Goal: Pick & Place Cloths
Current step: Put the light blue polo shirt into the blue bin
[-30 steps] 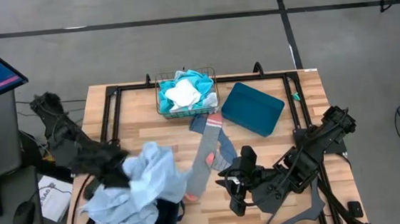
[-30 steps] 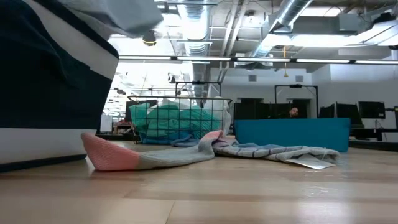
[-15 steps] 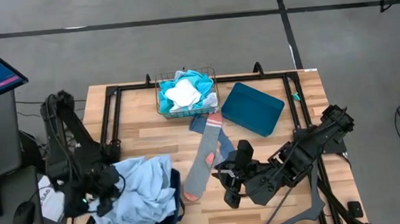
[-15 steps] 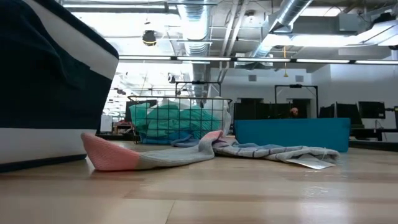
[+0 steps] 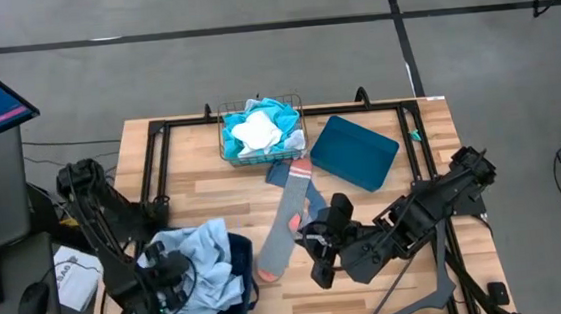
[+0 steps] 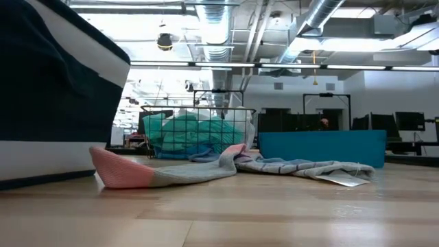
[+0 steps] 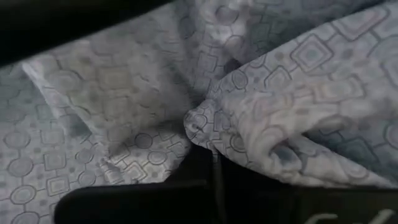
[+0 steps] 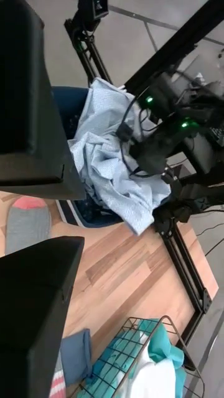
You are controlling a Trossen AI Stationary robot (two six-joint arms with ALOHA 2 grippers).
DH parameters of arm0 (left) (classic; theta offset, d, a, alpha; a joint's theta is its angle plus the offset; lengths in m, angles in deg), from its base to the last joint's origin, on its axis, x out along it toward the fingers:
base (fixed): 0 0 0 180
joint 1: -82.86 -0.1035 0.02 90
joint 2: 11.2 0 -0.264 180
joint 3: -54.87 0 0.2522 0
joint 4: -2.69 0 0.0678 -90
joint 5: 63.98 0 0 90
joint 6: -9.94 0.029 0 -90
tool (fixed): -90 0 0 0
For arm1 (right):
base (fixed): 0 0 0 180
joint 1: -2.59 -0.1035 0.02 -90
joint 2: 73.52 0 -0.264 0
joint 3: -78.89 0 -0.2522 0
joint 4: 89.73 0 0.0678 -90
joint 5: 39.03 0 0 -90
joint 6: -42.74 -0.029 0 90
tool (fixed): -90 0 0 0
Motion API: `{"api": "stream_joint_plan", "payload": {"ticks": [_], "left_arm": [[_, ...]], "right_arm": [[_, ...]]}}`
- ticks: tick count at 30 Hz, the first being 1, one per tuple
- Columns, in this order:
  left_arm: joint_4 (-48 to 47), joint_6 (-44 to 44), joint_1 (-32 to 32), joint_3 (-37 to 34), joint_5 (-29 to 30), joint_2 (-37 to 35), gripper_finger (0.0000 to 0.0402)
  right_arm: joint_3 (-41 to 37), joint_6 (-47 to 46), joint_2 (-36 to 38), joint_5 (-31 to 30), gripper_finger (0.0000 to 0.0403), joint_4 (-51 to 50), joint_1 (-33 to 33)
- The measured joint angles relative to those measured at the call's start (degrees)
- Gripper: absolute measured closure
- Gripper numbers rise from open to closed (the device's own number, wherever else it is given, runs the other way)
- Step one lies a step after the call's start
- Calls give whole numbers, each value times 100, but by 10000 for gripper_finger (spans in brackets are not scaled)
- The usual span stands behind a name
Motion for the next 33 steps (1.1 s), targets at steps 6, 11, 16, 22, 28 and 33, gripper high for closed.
{"api": "stream_joint_plan", "payload": {"ticks": [6,11,16,22,28,33], "left_arm": [[294,26,-266,-312,-490,111,401],[378,46,-520,-299,-790,-139,400],[760,-22,-669,-49,-44,-1047,379],[1169,-7,-699,-47,177,-1893,309],[2254,309,-694,-49,95,-2473,263],[2538,728,-694,-40,-467,-2926,287]], "right_arm": [[0,146,0,159,300,176,172],[-2,858,0,629,300,177,305],[-2,1489,0,1019,300,180,447],[-2,2201,0,1198,293,280,565],[-2,2427,0,1264,229,278,587],[-2,2468,0,1502,165,272,643]]}}
